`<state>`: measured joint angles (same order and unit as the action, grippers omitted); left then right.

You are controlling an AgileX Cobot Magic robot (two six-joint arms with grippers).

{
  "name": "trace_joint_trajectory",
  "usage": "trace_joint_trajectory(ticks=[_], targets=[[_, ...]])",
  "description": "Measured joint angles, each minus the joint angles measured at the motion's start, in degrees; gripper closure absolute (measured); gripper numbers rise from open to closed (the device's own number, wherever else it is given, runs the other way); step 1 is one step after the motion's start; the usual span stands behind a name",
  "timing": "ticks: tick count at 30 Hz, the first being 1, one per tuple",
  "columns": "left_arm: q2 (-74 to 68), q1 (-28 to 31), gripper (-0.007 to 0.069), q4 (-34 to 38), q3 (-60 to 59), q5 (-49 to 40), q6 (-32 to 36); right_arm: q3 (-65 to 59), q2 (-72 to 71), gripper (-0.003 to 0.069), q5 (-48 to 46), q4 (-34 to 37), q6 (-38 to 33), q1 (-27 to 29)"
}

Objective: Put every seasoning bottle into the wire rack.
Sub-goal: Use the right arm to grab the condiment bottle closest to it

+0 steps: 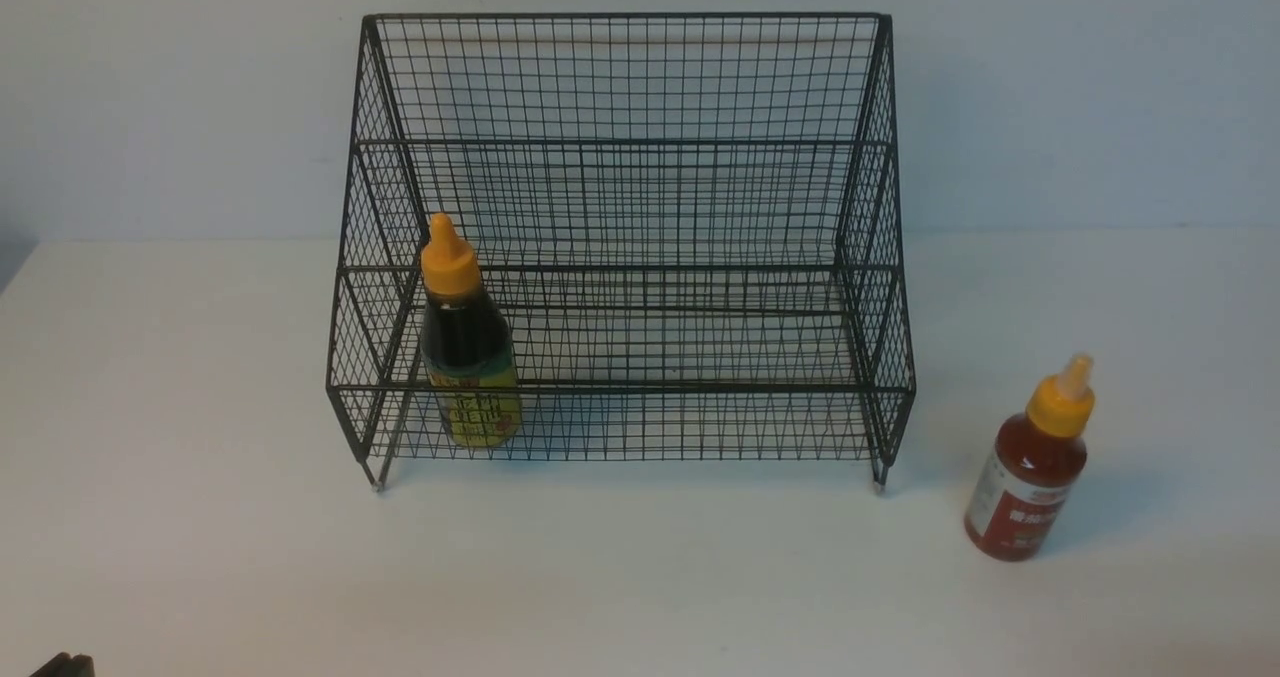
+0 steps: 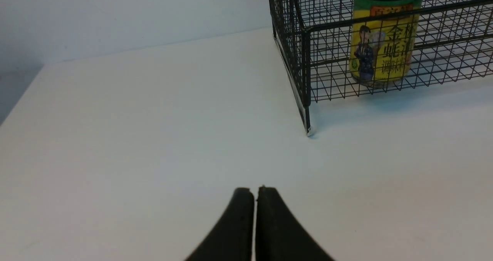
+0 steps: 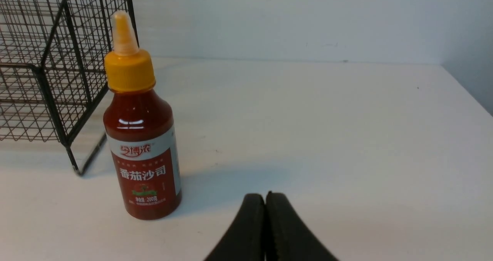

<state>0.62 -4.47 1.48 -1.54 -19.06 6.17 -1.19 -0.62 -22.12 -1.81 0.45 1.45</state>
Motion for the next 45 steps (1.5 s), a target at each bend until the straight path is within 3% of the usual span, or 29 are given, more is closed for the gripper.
trace_joint_trajectory(ticks=[5, 10, 24, 29, 34, 41, 45], targets=[[0.00, 0.00, 0.0629, 0.05, 0.00, 0.00, 0.00, -0.47, 0.00, 0.0673, 10.69, 6.11, 3.39, -0.23], [0.00, 0.00, 0.0629, 0.05, 0.00, 0.00, 0.00, -0.47, 0.00, 0.0673, 23.93, 17.70, 10.00, -0.29], [0.00, 0.00, 0.0629, 0.05, -0.13, 0.00, 0.00, -0.38, 0.00, 0.0673, 24.32, 22.02, 11.38, -0.72], [0.00, 0.04, 0.0629, 0.05, -0.18, 0.00, 0.00, 5.94, 3.36, 0.0673, 20.93, 16.61, 10.84, -2.42], [0.00, 0.04, 0.0629, 0.05, -0.18, 0.00, 0.00, 13.18, 15.94, 0.0673, 20.79, 8.06, 10.32, -6.34], [0.00, 0.04, 0.0629, 0.05, -0.18, 0.00, 0.00, 14.14, 39.84, 0.0670, 40.68, -4.18, 10.38, -15.89], [0.00, 0.04, 0.0629, 0.05, -0.18, 0.00, 0.00, 14.39, 49.18, 0.0640, 49.05, -3.92, 10.19, -17.12]])
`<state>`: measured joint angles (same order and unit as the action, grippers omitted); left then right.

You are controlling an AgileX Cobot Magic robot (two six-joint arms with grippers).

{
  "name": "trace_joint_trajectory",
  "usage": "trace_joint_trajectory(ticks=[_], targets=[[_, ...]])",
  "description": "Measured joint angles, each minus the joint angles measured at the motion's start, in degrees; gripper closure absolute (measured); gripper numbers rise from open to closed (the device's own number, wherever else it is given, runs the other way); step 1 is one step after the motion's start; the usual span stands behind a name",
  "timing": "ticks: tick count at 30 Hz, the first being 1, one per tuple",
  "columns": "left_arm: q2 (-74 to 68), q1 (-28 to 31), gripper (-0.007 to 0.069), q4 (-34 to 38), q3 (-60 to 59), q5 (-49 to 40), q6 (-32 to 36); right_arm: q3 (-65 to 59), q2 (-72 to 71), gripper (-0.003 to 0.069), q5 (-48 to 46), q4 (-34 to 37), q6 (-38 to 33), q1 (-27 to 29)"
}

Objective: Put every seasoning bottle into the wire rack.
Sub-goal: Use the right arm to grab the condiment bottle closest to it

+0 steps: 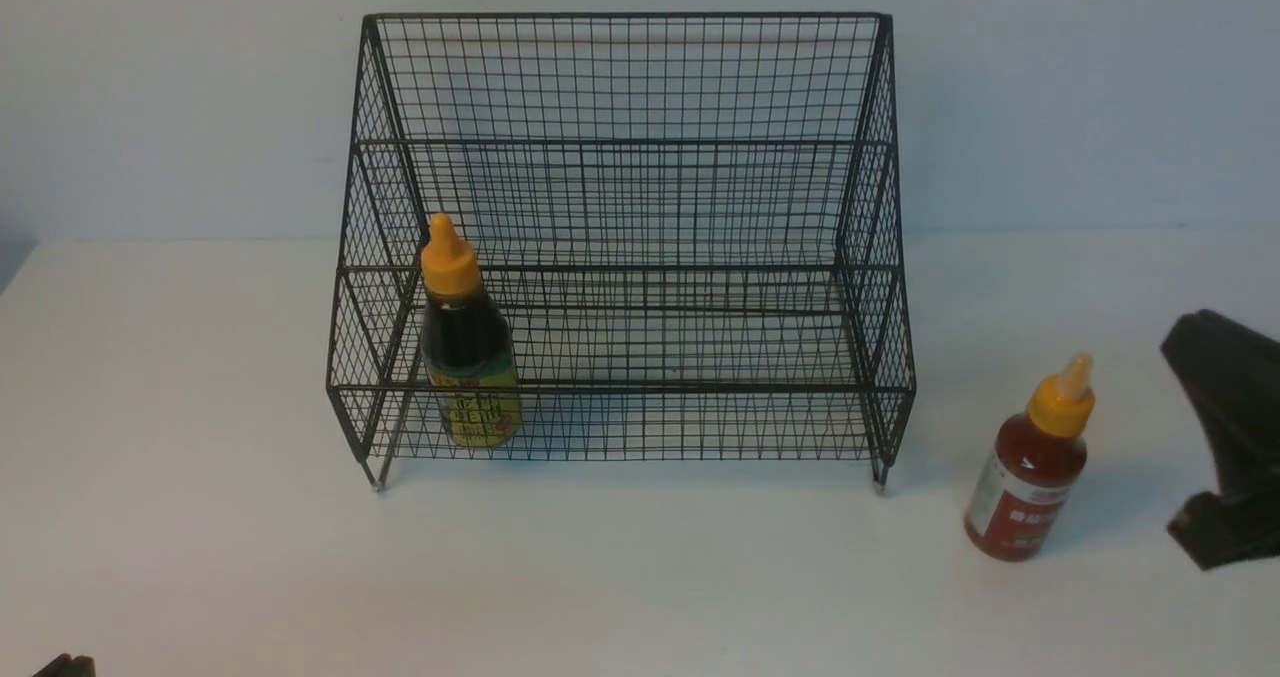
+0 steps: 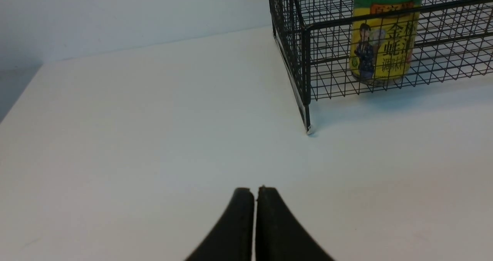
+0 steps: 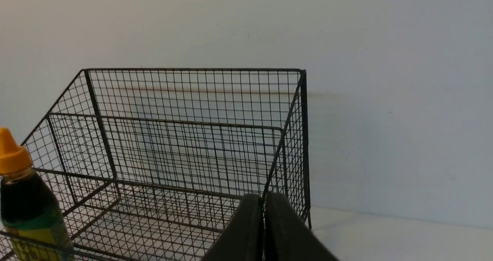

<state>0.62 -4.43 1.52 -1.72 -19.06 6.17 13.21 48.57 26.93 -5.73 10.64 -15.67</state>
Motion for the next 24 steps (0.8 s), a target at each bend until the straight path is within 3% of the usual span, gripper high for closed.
trace_joint_trajectory(ticks=[5, 9, 13, 20, 24], targets=[[0.00, 0.00, 0.0629, 0.00, 0.00, 0.00, 0.00, 0.00, 10.70, 0.0513, 9.04, 2.80, -2.99, 0.00], [0.00, 0.00, 0.0629, 0.00, 0.00, 0.00, 0.00, 0.06, 19.06, 0.0332, 17.17, 7.36, -9.38, 0.00], [0.00, 0.00, 0.0629, 0.00, 0.00, 0.00, 0.00, 0.12, 24.66, 0.0251, 21.65, 10.16, -10.28, 0.00], [0.00, 0.00, 0.0629, 0.00, 0.00, 0.00, 0.00, 0.65, 37.13, 0.0225, 30.47, 11.64, -10.64, 0.00], [0.00, 0.00, 0.0629, 0.00, 0.00, 0.00, 0.00, 0.65, 41.06, 0.0290, 32.26, 11.76, -10.64, 0.00]])
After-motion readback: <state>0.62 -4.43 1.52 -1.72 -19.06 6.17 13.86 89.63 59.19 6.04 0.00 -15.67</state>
